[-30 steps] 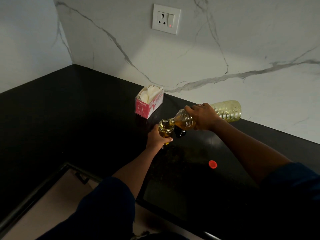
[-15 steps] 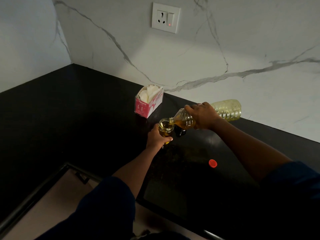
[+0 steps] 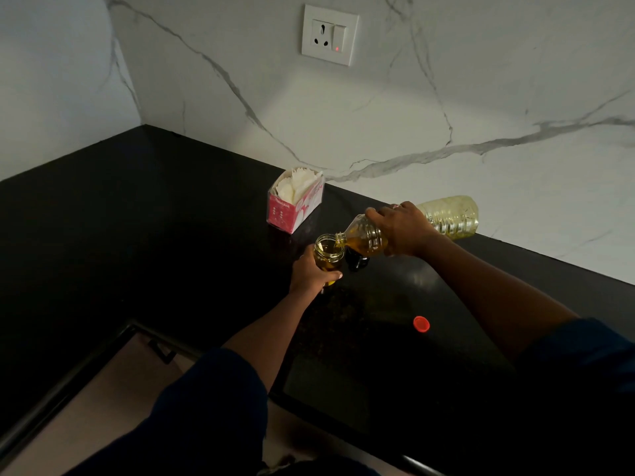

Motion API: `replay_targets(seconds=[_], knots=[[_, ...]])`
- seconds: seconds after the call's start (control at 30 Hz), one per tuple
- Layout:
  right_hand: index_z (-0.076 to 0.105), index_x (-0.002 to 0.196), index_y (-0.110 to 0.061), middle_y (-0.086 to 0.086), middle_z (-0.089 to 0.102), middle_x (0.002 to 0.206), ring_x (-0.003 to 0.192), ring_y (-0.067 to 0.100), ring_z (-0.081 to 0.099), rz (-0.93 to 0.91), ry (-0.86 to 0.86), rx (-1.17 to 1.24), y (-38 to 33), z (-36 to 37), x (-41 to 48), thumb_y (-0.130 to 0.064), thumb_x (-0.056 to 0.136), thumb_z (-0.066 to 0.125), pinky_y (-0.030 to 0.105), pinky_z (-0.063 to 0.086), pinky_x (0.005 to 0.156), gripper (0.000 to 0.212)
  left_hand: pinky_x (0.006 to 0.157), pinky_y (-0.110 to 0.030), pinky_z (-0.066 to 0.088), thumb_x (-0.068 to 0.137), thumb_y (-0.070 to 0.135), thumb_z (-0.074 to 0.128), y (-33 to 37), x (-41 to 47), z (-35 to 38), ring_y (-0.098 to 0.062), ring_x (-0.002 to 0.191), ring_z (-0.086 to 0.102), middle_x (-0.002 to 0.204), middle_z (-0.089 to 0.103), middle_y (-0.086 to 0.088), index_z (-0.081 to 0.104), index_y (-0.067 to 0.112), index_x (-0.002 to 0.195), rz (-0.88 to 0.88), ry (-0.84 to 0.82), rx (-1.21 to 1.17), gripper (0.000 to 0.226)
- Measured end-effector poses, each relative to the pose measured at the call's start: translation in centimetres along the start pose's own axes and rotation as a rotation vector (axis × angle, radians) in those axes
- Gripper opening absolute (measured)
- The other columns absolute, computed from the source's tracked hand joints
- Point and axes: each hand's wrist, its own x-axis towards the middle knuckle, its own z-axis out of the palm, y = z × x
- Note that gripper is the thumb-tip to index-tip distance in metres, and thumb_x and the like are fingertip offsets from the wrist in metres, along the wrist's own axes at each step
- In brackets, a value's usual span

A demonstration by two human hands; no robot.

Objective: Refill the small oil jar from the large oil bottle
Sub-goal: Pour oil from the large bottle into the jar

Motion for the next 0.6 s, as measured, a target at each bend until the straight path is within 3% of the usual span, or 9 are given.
replay_targets(seconds=[0.6], knots=[[0.023,0.142,-0.013,0.012,0.05,0.132,0.118,0.029,0.052,-0.004,0.007,-0.002,-0.05,-0.28,-0.02,-0.041,0.072,0.073,0.041,0.038,0.098,0.09,0.103,-0.038,0.041,0.064,0.02,0.083,-0.16,0.16,0.09,-0.024,0.127,0.045,0.133,0.051,-0.007,0.042,0.016,0.131,-0.001,0.004,0.006,0.078]])
